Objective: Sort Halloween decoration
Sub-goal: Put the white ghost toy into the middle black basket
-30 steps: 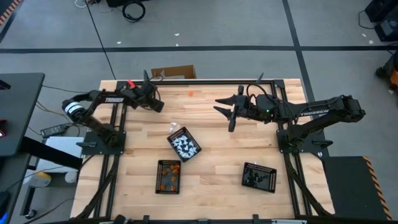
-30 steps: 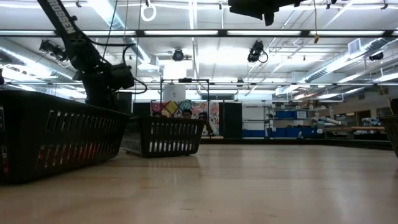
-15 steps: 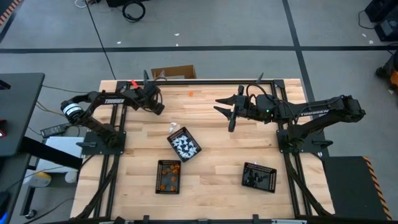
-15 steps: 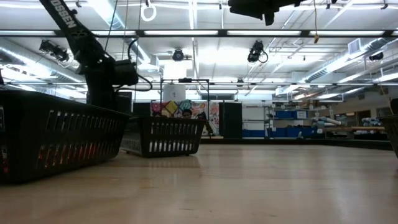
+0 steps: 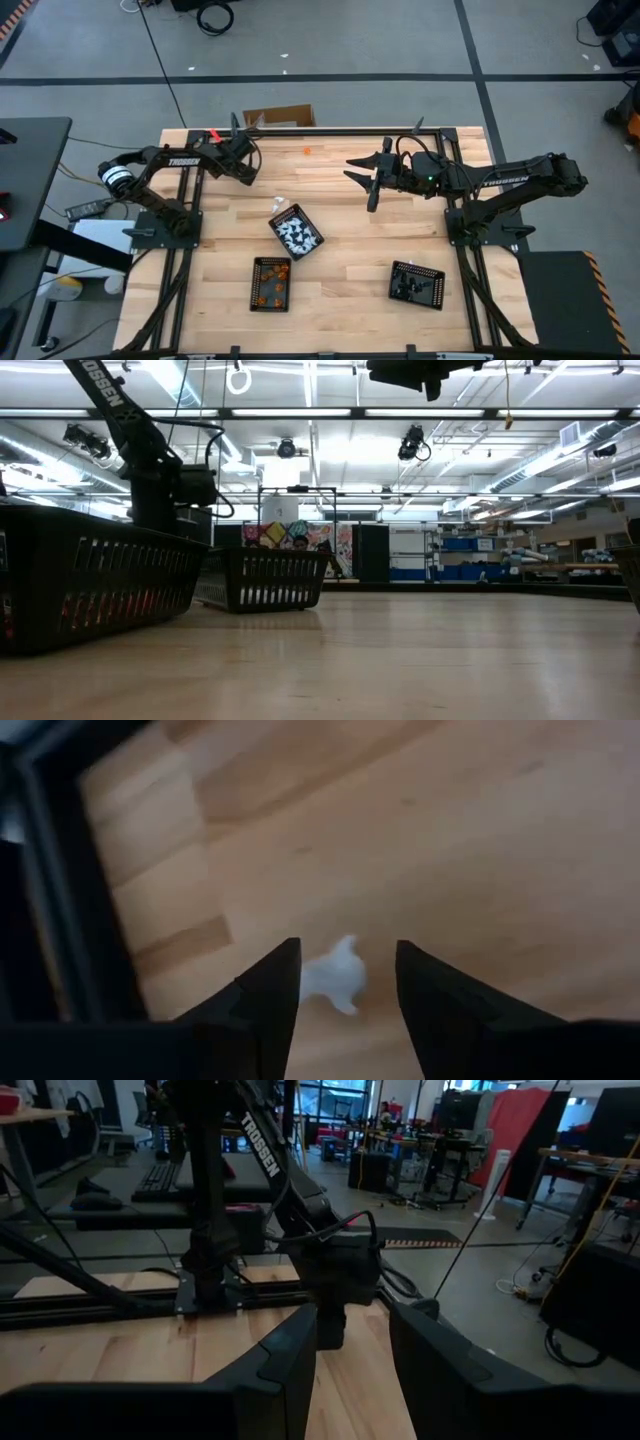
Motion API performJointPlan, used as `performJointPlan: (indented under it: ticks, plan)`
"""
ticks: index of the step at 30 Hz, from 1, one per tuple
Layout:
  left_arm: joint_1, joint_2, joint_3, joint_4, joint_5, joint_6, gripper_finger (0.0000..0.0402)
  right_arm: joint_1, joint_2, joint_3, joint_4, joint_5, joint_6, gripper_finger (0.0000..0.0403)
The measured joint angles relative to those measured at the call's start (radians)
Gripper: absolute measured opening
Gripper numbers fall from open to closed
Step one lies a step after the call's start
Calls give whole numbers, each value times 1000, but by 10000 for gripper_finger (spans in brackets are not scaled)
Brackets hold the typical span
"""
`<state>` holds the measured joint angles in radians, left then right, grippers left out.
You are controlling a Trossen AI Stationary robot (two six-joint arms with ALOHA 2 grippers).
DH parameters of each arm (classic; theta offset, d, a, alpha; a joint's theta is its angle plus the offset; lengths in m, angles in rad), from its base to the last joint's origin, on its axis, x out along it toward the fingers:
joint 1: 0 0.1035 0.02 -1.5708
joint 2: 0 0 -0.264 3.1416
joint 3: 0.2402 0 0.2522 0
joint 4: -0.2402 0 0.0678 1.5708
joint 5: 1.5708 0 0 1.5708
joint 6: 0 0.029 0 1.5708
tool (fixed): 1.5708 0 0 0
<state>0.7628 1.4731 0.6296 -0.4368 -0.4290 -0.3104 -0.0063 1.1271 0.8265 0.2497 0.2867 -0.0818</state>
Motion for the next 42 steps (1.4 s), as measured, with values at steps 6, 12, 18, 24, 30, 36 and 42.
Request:
performJointPlan:
  ticks: [6, 12, 18, 24, 30, 36, 42]
  plan:
    - [0, 0, 0, -55, -28, -20, 174, 0, 0, 0, 0, 0, 0, 135]
    - [0, 0, 0, -53, -16, -7, 172, 0, 0, 0, 0, 0, 0, 135]
    - [5, 0, 0, -39, 11, 32, 155, 0, 0, 0, 1, -20, 0, 135]
    - [33, -2, 2, -35, 76, 64, 123, 0, 0, 0, 1, -21, 0, 135]
    - [40, -2, 3, -34, 94, 96, 89, 0, 0, 0, 1, -21, 0, 135]
    - [39, -2, 3, -33, 93, 123, 37, 0, 0, 0, 2, -20, 0, 135]
    - [39, -2, 2, -26, 87, 143, 4, 0, 0, 0, 2, -20, 0, 135]
